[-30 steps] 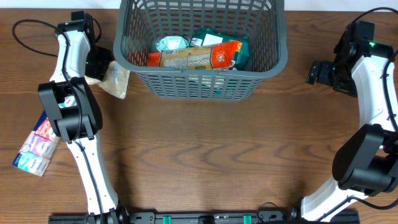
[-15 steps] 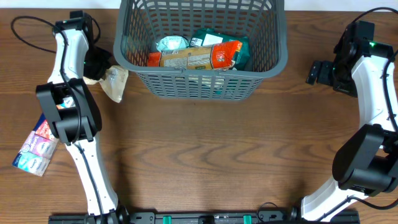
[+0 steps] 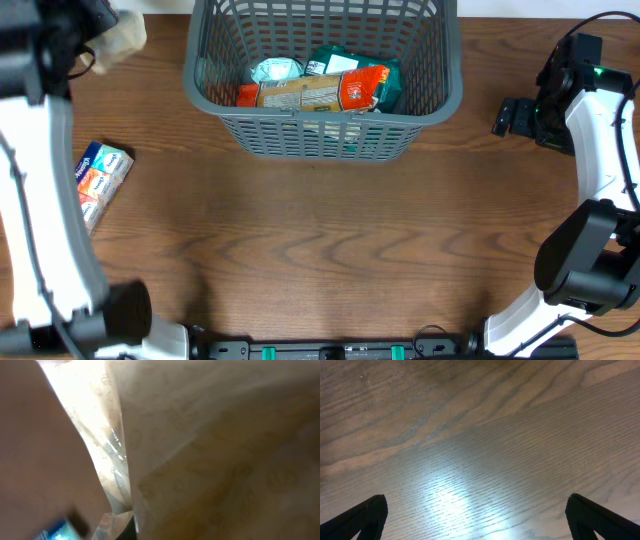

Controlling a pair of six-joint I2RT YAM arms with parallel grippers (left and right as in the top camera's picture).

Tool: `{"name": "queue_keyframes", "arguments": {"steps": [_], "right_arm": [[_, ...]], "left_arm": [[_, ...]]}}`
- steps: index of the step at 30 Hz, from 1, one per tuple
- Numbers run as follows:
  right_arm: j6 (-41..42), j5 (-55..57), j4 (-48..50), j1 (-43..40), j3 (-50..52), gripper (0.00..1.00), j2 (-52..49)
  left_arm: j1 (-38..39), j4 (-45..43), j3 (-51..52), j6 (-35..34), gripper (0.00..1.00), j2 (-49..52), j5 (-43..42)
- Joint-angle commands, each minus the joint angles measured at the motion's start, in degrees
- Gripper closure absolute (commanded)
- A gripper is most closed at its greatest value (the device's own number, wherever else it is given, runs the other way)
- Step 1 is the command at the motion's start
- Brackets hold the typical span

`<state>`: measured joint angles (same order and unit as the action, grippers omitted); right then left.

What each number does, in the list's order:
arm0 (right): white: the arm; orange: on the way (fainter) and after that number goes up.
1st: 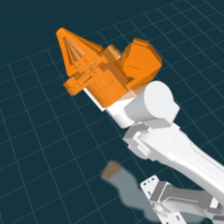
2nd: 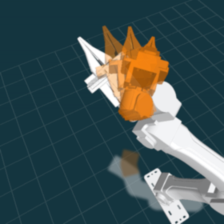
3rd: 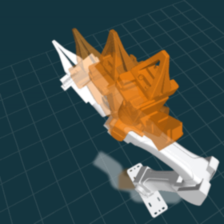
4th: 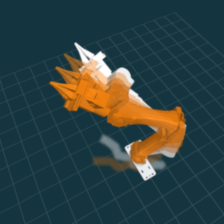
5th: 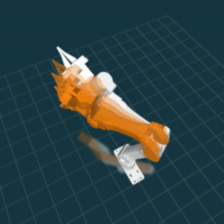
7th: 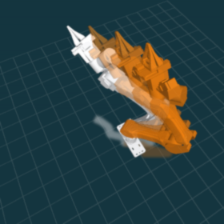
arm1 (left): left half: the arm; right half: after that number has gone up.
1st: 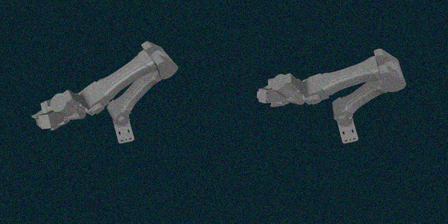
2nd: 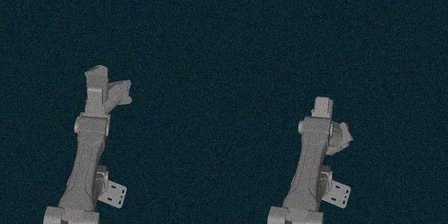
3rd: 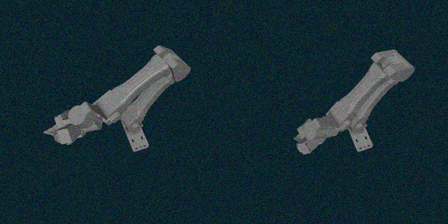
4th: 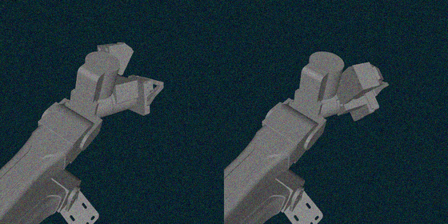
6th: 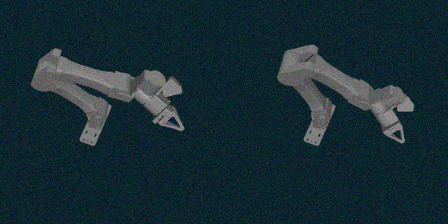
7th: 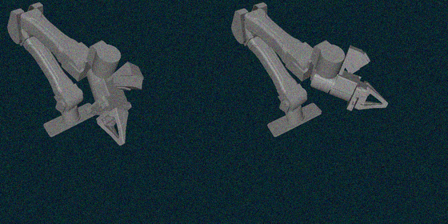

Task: Pack container
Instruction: 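Lift the beige pouch with the left gripper and drop it into basket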

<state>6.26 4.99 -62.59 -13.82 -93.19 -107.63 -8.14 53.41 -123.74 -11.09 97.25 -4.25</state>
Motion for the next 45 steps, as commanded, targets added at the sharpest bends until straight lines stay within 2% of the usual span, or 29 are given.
{"name": "queue_keyframes", "arguments": {"steps": [1, 2, 3, 6, 15, 19, 23, 31, 34, 35, 37, 38, 40, 41, 43, 45], "right_arm": [[-0.79, 0.76, 0.04, 0.02, 0.24, 0.01, -0.31], [-0.79, 0.76, 0.02, 0.04, 0.24, 0.01, -0.31], [-0.79, 0.76, 0.0, 0.04, 0.24, 0.01, -0.31], [-0.79, 0.15, -0.44, 0.04, 0.24, 0.01, -0.31], [-0.79, -0.94, -1.07, 0.04, 0.24, 0.01, -0.31], [-0.79, -0.92, -1.07, 0.02, 0.24, 0.01, -0.31], [-0.79, -0.92, -1.03, 0.02, 0.24, 0.01, -0.31], [-0.79, -0.92, -1.09, 0.02, 0.24, 0.01, -0.31], [-0.81, -0.92, -1.27, 0.02, 0.24, 0.01, -0.31], [-0.81, -0.92, -1.31, 0.02, 0.24, 0.01, -0.31], [-0.81, -0.92, -1.33, 0.02, 0.24, 0.01, -0.31], [-0.81, -0.92, -1.33, 0.02, 0.24, 0.01, -0.31], [-0.81, -0.92, -1.31, 0.02, 0.24, 0.01, -0.31], [-0.81, -0.92, -1.31, 0.02, 0.24, 0.01, -0.31], [-0.81, -0.92, -1.31, 0.02, 0.24, 0.01, -0.31], [-1.2, -0.92, -1.33, 0.02, 0.24, 0.01, -0.31]], "left_arm": [[3.96, 0.13, -0.24, 33.11, 0.94, -1.97, -15.93], [5.38, 0.94, -0.24, 40.59, 0.94, -2.38, -19.61], [6.64, 1.49, -0.24, 45.27, 0.94, -2.47, -21.2], [10.8, 2.64, -0.24, 55.89, 0.94, -1.57, -22.25], [21.99, 3.04, -0.24, 72.22, 0.94, 6.82, -22.03], [22.86, 2.67, -0.24, 72.39, 0.94, 12.24, -22.18], [23.06, 3.5, -0.24, 66.6, 0.94, 19.1, -24.2], [23.06, 7.45, -0.24, 65.55, 0.94, 30.47, -23.02], [23.06, 7.74, -0.24, 63.89, 0.9, 32.68, -22.49], [23.06, 7.93, -0.24, 63.87, 0.85, 33.16, -22.49], [23.06, 8.04, -0.24, 63.87, 0.83, 33.51, -22.32], [23.08, 8.04, -0.24, 63.87, 0.73, 33.51, -21.84], [23.06, 8.0, -0.24, 63.89, 0.37, 33.18, -21.46], [23.06, 8.04, -0.24, 63.87, 0.24, 32.98, -21.07], [23.08, 8.41, -0.24, 63.84, 0.16, 32.13, -20.79], [23.23, 8.76, -0.26, 63.87, 0.13, 30.6, -20.61]]}}
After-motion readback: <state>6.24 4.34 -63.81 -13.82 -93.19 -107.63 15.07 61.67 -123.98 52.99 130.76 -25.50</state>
